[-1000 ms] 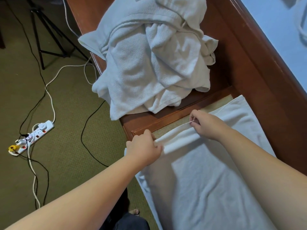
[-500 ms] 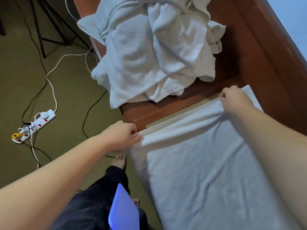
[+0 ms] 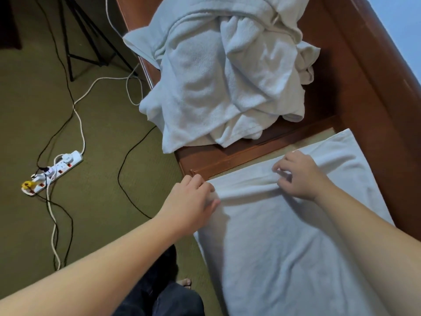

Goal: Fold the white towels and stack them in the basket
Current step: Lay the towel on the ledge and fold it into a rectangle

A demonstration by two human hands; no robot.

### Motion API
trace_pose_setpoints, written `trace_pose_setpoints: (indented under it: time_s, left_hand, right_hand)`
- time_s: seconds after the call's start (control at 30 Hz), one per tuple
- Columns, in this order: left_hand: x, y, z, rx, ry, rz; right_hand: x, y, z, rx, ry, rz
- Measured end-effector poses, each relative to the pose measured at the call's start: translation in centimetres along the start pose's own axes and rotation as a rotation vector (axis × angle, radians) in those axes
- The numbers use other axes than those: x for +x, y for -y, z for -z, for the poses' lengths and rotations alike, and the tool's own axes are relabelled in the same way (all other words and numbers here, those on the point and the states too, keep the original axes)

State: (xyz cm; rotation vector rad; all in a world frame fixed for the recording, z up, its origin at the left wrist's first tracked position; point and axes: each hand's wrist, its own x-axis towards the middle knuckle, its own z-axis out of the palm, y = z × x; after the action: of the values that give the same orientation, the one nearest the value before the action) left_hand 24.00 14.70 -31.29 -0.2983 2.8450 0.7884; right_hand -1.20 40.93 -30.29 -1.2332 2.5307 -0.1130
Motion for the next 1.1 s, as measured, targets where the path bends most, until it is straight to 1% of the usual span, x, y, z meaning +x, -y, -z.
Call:
trace_pose_setpoints:
  time_s: [0.03, 0.1, 0.17, 0.23, 0.3, 0.37, 0.43, 0.53, 0.63, 0.73, 0.83, 0.9, 0.93, 1.0, 1.03, 1.1]
  left_hand:
    - [0.3, -0.6, -0.4, 0.013, -0.022, 0.025]
    - [0.9, -1.4, -0.8, 0.056, -0.018, 0.079]
    - [1.2, -1.9, -1.1, 0.122, -0.002, 0.08]
    - [1.4, -2.2, -1.1, 0.139, 0.014, 0.076]
    - [1.6, -2.4, -0.9, 0.117, 0.048, 0.077]
    - [1.8, -2.5, -0.6, 0.098, 0.077, 0.078]
    - [2.2, -2.6, -0.4, 0.102, 0.131, 0.105]
    - [3.2, -2.9, 0.1, 0.105, 0.23, 0.167]
    - [3.8, -2.9, 0.2, 0.092, 0.298, 0.196]
    - [4.2, -2.7, 0.2, 0.05, 0.313, 0.219]
    - [4.4, -2.6, 0.5, -0.017, 0.302, 0.242]
    - [4.4, -2.4, 0.5, -0.049, 0.257, 0.255]
    - [4.4, -2.4, 0.4, -0.054, 0.215, 0.257]
    - [4.0, -2.2, -0.1, -0.054, 0.095, 0.248]
    - [3.8, -2.1, -0.4, -0.055, 0.034, 0.239]
    - [3.6, -1.8, -0.9, -0.029, -0.048, 0.221]
  right_hand:
    - [0.2, 0.1, 0.4, -0.005, 0.042, -0.002]
    - [0.9, 0.4, 1.0, -0.011, 0.129, 0.029]
    - [1.5, 1.2, 1.5, -0.049, 0.232, 0.103]
    - [2.2, 2.5, 2.1, -0.099, 0.338, 0.168]
    - [2.6, 3.5, 2.6, -0.113, 0.414, 0.166]
    - [2.9, 3.5, 3.3, -0.119, 0.445, 0.109]
    - [3.1, 2.2, 4.2, -0.175, 0.476, 0.045]
    - [3.4, -1.6, 5.5, -0.295, 0.562, -0.084]
    - [3.8, -5.6, 7.1, -0.385, 0.598, -0.226]
    - [4.5, -8.7, 8.8, -0.492, 0.517, -0.387]
    - [4.7, -10.8, 8.9, -0.581, 0.32, -0.482]
    - [4.5, -11.1, 8.1, -0.606, 0.172, -0.533]
    - [4.4, -10.8, 7.7, -0.576, 0.086, -0.573]
    - [4.1, -9.8, 6.5, -0.391, -0.073, -0.716]
    - [4.0, -9.2, 5.9, -0.272, -0.117, -0.802]
    - [3.8, -8.4, 4.2, -0.081, -0.13, -0.934]
